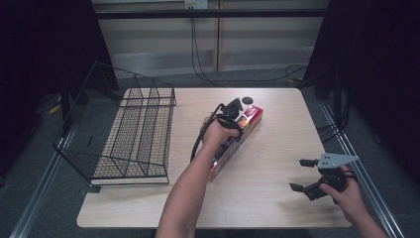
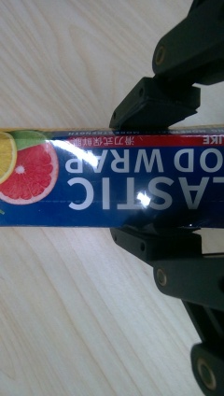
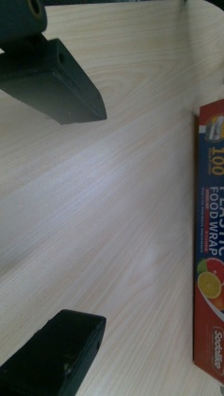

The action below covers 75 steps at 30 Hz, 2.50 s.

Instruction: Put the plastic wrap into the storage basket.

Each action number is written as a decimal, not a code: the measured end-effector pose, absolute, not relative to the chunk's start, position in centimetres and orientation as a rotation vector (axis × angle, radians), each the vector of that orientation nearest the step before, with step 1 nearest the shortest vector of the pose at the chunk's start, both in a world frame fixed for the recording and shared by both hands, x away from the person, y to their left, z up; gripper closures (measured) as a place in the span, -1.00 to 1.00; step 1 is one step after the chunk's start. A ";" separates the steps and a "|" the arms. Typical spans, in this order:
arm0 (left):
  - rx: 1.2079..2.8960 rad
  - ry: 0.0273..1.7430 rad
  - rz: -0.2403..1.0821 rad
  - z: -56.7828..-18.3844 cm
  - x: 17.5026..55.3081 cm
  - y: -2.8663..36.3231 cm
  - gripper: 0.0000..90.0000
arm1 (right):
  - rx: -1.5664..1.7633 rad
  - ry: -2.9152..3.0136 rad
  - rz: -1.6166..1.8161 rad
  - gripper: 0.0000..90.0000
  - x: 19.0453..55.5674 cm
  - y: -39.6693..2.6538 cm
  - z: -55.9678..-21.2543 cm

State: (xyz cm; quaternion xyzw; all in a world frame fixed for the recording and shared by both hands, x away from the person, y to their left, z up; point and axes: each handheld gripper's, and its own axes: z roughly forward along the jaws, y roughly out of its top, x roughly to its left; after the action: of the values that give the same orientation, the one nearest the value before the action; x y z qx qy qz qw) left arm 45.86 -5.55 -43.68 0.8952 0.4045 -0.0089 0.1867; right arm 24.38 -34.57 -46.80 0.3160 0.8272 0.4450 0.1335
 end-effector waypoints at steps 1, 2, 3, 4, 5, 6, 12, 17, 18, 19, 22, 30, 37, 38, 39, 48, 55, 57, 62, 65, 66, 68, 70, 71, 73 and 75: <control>2.535 1.143 -0.029 -43.4 45.9 -5.4 0.04 | 0.915 2.398 1.291 -0.94 24.4 -34.6 -46.8; 2.531 1.147 -0.036 -43.2 45.9 -5.2 0.05 | 0.915 2.398 1.291 -0.94 24.4 -34.6 -46.8; 2.529 1.150 -0.036 -43.0 45.8 -5.0 0.05 | 0.916 2.397 1.290 -0.94 24.4 -34.6 -46.8; 2.530 1.152 -0.045 -42.8 45.8 -4.7 0.05 | 0.916 2.395 1.290 -0.94 24.4 -34.6 -46.8; 2.527 1.158 -0.050 -42.6 45.8 -4.4 0.05 | 0.911 2.398 1.294 -0.94 24.4 -34.6 -46.8; 2.512 1.176 -0.052 -42.4 45.8 -4.2 0.05 | 0.916 2.392 1.294 -0.94 24.4 -34.6 -46.8; 2.521 1.191 -0.057 -40.8 45.7 -2.7 0.05 | 0.926 2.386 1.307 -0.94 24.3 -34.7 -46.8; 2.503 1.214 -0.046 -39.6 45.5 -1.7 0.05 | 0.930 2.387 1.309 -0.94 24.3 -34.6 -46.7; 2.508 1.227 -0.049 -39.3 45.5 -1.5 0.05 | 0.926 2.389 1.309 -0.94 24.3 -34.6 -46.7; 2.499 1.239 -0.046 -39.1 45.5 -1.3 0.05 | 0.924 2.389 1.309 -0.94 24.3 -34.6 -46.7; 2.489 1.257 -0.042 -38.3 45.4 -0.8 0.05 | 0.929 2.388 1.310 -0.94 24.3 -34.5 -46.7; 2.465 1.297 -0.032 -36.3 45.4 0.6 0.05 | 0.932 2.390 1.331 -0.94 24.3 -34.6 -46.7; 2.452 1.343 -0.017 -34.9 45.4 1.7 0.04 | 0.935 2.384 1.331 -0.94 24.4 -34.6 -46.7; 2.447 1.348 -0.013 -34.7 45.4 1.8 0.04 | 0.939 2.377 1.327 -0.94 24.3 -34.6 -46.7; 2.440 1.357 -0.013 -34.6 45.4 2.0 0.04 | 0.936 2.376 1.328 -0.94 24.4 -34.6 -46.7; 2.423 1.394 -0.009 -33.2 45.6 3.3 0.04 | 0.936 2.368 1.330 -0.94 24.4 -34.7 -46.7; 2.410 1.395 0.004 -32.2 45.7 4.5 0.04 | 0.934 2.368 1.331 -0.94 24.3 -34.7 -46.7; 2.388 1.434 0.017 -31.9 45.6 4.8 0.04 | 0.935 2.365 1.330 -0.94 24.3 -34.7 -46.7; 2.372 1.477 0.044 -31.2 45.7 5.7 0.04 | 0.933 2.362 1.339 -0.94 24.3 -34.7 -46.6; 2.376 1.477 0.046 -30.8 45.7 6.3 0.04 | 0.931 2.359 1.341 -0.94 24.3 -34.8 -46.6; 2.345 1.504 0.045 -30.7 45.5 6.3 0.04 | 0.930 2.365 1.341 -0.94 24.3 -34.8 -46.6; 2.359 1.506 0.048 -30.4 45.5 6.6 0.04 | 0.935 2.367 1.342 -0.94 24.3 -34.8 -46.6; 2.361 1.513 0.060 -30.1 45.4 6.8 0.04 | 0.936 2.368 1.342 -0.94 24.4 -34.8 -46.6; 2.372 1.508 0.061 -29.9 45.4 6.9 0.04 | 0.937 2.367 1.340 -0.94 24.3 -34.7 -46.6; 2.368 1.513 0.063 -29.6 45.4 7.1 0.04 | 0.936 2.366 1.333 -0.94 24.3 -34.7 -46.6; 2.345 1.532 0.042 -29.3 45.3 7.3 0.04 | 0.940 2.367 1.338 -0.94 24.3 -34.7 -46.6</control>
State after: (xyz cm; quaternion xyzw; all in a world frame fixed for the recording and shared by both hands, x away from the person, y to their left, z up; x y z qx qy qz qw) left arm 45.31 7.28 -29.34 0.8250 0.5390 0.0148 0.1692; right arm 24.28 -34.68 -46.59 0.3240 0.8155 0.4611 0.1317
